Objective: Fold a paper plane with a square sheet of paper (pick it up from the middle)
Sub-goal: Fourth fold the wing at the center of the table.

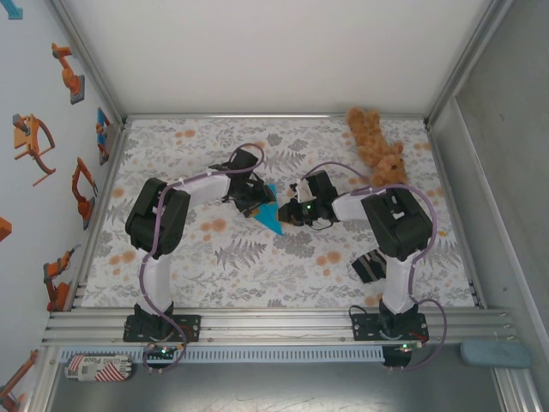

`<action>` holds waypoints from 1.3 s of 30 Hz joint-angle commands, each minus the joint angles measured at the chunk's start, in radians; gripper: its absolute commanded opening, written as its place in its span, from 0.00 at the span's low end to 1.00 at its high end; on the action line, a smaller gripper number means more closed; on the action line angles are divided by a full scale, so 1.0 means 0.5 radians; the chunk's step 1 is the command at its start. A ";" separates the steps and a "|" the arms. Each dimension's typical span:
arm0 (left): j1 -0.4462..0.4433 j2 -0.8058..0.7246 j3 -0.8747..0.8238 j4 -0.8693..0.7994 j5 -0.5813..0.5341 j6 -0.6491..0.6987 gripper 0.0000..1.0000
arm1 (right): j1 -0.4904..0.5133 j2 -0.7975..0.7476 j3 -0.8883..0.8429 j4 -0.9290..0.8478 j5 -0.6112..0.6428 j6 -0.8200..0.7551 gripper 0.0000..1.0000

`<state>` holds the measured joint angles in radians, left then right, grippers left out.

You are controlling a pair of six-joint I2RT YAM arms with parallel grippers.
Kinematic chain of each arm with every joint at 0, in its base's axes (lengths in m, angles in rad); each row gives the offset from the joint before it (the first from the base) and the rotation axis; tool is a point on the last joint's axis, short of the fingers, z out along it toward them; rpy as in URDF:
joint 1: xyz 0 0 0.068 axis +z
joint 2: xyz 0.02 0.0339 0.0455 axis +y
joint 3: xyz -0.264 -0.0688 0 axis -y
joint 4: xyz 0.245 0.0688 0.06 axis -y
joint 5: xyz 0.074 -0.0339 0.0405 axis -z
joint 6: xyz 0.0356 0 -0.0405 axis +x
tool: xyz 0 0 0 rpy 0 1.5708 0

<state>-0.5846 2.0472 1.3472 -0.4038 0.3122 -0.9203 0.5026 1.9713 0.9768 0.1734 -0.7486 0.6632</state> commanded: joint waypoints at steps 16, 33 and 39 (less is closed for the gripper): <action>-0.042 0.137 0.054 -0.399 -0.154 0.135 0.59 | 0.013 0.134 0.074 -0.285 0.079 -0.035 0.09; 0.043 -0.516 -0.320 0.580 0.274 0.227 0.50 | 0.004 0.184 0.107 -0.423 0.120 -0.098 0.08; 0.041 -0.432 -0.488 0.955 0.463 0.143 0.32 | 0.000 0.202 0.101 -0.430 0.133 -0.108 0.07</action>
<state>-0.5625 1.8076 1.1194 -0.0582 0.4652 -0.8364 0.4995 2.0045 1.0431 0.0517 -0.7479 0.6353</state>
